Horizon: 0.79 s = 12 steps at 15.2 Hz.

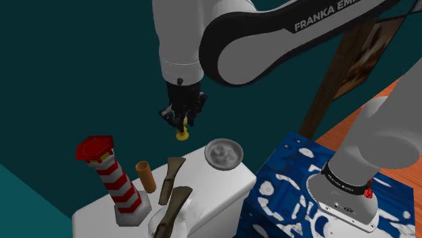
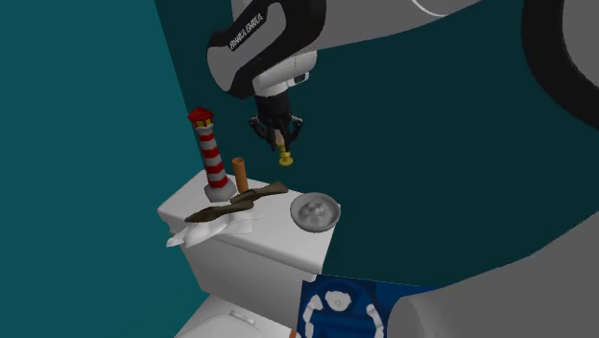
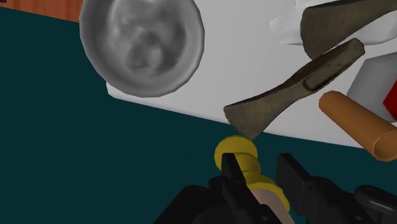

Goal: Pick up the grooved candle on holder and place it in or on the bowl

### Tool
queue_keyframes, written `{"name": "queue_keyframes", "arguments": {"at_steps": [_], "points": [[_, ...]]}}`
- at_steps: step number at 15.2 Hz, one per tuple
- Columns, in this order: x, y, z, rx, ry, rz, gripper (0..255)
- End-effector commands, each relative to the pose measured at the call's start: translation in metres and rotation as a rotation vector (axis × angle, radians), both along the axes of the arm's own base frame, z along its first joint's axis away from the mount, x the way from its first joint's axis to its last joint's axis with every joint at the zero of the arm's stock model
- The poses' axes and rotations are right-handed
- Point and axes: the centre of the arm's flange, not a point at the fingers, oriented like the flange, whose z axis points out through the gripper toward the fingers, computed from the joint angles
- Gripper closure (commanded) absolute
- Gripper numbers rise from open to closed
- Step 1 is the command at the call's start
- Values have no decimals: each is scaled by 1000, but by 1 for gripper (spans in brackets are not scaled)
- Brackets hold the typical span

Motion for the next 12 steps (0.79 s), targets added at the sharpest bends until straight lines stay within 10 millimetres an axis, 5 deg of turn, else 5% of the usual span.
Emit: {"name": "queue_keyframes", "arguments": {"at_steps": [1,9,12], "points": [[-17,-22,1,3,0,-1,255],[-85,-105,7,3,0,-1,255],[-85,-105,-9,3,0,-1,255]]}}
